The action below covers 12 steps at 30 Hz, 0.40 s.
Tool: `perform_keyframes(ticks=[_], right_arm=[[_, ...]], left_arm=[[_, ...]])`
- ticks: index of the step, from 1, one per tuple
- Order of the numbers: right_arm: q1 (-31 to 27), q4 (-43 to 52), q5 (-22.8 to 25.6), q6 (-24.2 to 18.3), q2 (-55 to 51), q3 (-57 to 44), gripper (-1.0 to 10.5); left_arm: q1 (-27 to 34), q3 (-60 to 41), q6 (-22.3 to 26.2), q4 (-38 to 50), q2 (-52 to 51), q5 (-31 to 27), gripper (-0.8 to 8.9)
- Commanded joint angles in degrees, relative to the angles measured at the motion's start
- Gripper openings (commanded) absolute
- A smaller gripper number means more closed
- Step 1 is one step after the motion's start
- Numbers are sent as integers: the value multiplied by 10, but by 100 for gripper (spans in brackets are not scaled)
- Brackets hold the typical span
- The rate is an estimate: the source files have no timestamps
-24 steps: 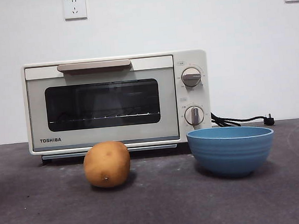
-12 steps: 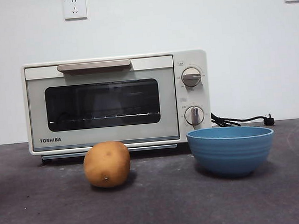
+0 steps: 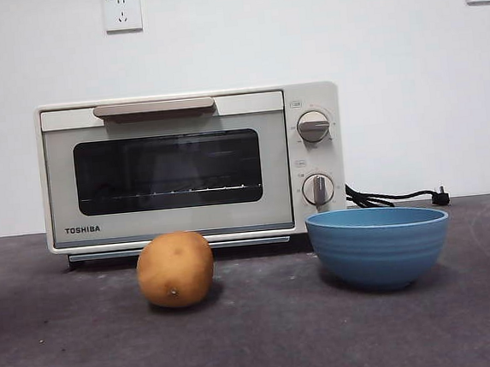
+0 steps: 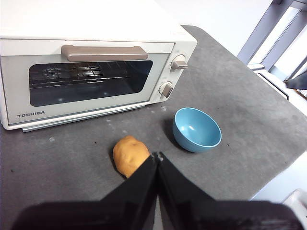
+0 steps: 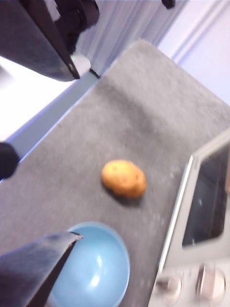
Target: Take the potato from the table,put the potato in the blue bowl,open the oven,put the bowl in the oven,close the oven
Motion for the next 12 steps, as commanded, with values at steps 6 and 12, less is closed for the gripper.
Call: perform_keyframes(ticks=[6,12], right_arm=[[127,134,72,69,119,1,599],[188,216,142,92,228,10,599]], left_arm=[[1,0,9,3,-1,0,-8],[1,0,9,3,-1,0,-8]])
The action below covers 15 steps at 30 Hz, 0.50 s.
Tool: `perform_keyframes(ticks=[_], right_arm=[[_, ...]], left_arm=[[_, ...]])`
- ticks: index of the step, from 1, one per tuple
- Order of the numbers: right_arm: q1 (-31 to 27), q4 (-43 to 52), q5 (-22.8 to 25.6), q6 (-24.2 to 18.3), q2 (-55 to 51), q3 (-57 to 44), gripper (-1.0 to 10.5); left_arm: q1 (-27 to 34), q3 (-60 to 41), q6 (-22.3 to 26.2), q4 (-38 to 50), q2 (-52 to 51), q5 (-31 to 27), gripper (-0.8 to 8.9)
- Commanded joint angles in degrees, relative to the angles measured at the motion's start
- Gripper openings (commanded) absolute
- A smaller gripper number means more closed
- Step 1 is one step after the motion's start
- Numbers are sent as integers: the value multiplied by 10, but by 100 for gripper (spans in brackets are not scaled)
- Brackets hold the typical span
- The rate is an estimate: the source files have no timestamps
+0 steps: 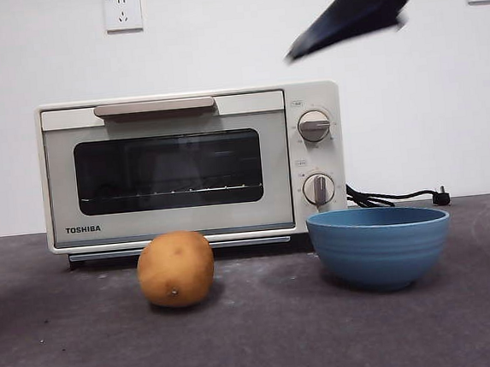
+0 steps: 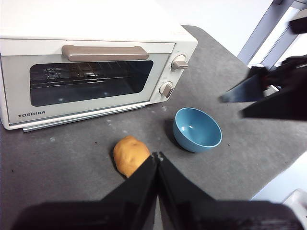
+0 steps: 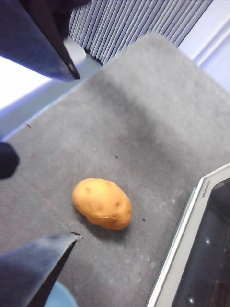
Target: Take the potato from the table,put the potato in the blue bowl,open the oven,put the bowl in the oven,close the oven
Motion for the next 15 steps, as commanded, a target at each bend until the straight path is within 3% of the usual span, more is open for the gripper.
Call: perform_keyframes(ticks=[1,15], right_arm=[[18,23,30,17,49,11,599],[71,38,155,20,328,152,599]], left_arm=[[1,0,9,3,-1,0,-8],[1,0,9,2,-1,0,-8]])
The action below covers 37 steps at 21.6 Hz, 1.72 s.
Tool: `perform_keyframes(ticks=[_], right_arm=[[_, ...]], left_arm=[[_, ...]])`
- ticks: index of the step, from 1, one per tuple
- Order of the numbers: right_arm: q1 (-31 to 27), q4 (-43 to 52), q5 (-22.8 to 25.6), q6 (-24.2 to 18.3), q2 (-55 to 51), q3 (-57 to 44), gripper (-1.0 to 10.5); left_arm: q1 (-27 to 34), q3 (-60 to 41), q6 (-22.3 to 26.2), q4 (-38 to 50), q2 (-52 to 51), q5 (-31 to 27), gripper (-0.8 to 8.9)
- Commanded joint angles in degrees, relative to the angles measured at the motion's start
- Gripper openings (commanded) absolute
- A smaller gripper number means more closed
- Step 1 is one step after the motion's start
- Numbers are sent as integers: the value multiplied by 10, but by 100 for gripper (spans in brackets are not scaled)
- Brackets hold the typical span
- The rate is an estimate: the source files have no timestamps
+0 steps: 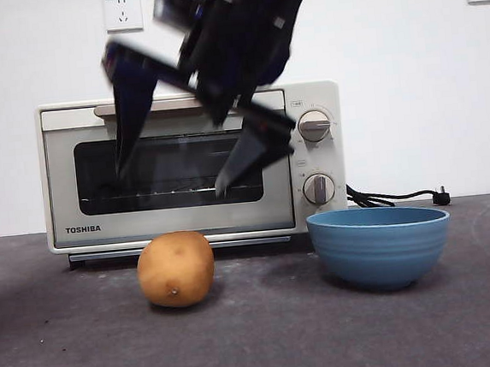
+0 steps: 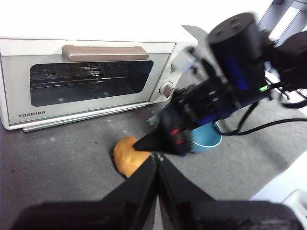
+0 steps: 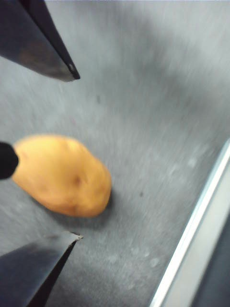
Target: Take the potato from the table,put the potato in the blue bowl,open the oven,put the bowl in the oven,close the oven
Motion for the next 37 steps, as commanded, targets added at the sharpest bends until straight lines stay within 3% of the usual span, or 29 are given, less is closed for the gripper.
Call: perform_keyframes(ticks=[1,10,12,17,18,22,28,32,37], right_arm=[[2,11,16,6,35,3,599],[5,30,17,11,95,3,593],[6,30,15,16,97,3,472],[6,30,11,16,97,3,7],[6,31,11,16,97,3,-16],[4,25,14,8,59,4,-16],[-14,-74,84,-76,-113,4,-16],[-71,-163,92,-99,-203,4,-17],[-146,-214,86,-115,-214,-18,-17]], left_arm=[[0,0,9,2,-1,0,-8],[0,0,9,1,-1,0,-8],[0,0,9,1,-1,0,-8],[0,0,9,1,-1,0,-8],[0,0,9,1,-1,0,-8],[0,0,9,1,-1,0,-8],[0,0,9,2,-1,-1,-8],[0,0,9,3,-1,0,-8],[0,0,10,3,-1,0,-8]])
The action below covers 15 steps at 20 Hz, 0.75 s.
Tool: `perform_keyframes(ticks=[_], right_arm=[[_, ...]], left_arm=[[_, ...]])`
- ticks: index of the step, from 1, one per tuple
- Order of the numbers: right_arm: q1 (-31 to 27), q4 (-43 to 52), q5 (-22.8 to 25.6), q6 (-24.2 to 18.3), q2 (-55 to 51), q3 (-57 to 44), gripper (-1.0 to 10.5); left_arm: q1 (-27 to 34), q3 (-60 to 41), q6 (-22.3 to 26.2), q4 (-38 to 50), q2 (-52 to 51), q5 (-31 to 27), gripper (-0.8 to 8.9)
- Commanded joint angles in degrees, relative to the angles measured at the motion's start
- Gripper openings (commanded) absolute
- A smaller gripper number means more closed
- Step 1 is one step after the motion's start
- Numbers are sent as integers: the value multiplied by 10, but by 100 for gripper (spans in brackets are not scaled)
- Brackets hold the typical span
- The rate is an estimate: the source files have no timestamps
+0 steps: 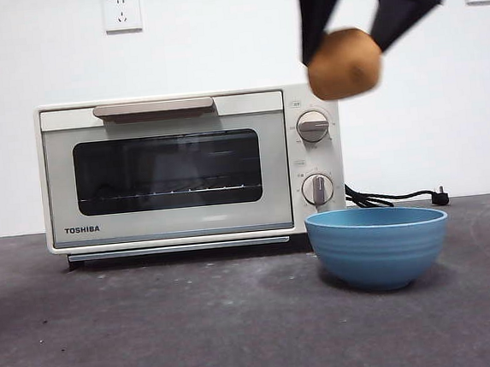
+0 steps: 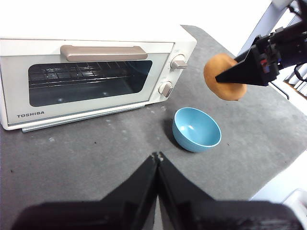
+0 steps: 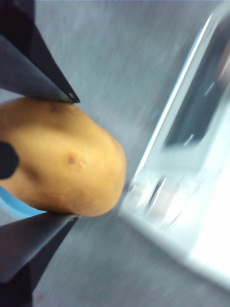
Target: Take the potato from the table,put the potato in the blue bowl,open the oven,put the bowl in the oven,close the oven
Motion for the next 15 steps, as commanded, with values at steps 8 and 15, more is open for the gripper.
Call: perform_keyframes(ticks=[8,15], right_arm=[[-28,148,-17,8,15,-168,-17],[-27,223,-18,15,100,-211,-16]], left_arm=[[0,0,9,3,2,0,-8],[0,0,9,3,2,0,-8]])
